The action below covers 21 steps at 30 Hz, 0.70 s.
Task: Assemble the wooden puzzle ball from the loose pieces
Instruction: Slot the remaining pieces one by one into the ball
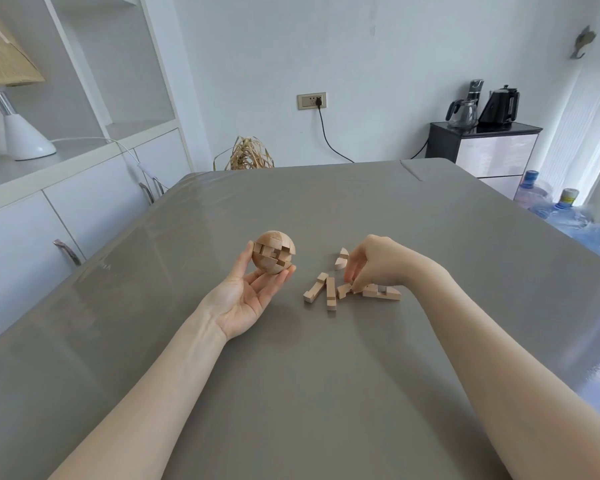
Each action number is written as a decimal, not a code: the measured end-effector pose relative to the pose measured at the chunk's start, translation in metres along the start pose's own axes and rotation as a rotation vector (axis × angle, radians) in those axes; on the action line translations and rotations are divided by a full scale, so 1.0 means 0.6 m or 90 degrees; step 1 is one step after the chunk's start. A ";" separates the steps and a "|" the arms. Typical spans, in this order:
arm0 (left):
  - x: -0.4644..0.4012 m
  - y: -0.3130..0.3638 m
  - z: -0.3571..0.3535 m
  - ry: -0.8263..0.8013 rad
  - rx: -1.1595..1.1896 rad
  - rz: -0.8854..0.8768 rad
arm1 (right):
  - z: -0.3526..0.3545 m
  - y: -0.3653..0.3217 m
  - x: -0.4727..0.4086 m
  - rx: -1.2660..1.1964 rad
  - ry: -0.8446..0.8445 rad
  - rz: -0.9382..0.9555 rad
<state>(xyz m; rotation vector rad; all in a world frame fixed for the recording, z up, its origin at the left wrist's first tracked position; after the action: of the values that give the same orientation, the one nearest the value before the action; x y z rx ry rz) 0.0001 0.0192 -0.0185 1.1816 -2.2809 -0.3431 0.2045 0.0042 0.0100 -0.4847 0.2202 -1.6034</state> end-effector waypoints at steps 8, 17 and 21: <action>0.001 -0.005 -0.002 -0.047 0.014 0.006 | -0.012 -0.019 -0.002 0.039 0.012 0.038; 0.001 -0.008 -0.008 -0.051 0.057 0.011 | 0.023 -0.054 0.014 -0.134 0.089 0.105; 0.001 -0.008 -0.007 -0.055 0.072 0.014 | 0.024 -0.077 0.025 -0.295 0.089 0.149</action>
<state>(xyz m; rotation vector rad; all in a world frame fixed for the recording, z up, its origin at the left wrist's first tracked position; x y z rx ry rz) 0.0059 0.0161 -0.0169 1.2182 -2.4144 -0.2643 0.1687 -0.0035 0.0452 -0.6738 0.7384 -1.3539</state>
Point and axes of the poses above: each hand's wrist, its own x-axis away from the middle knuckle, its own z-axis out of the back of the hand, y = z × x, the point moved 5 cm from there along -x, towards the middle knuckle, and after that the axes turned 8 degrees about x, right-handed, at the moved point
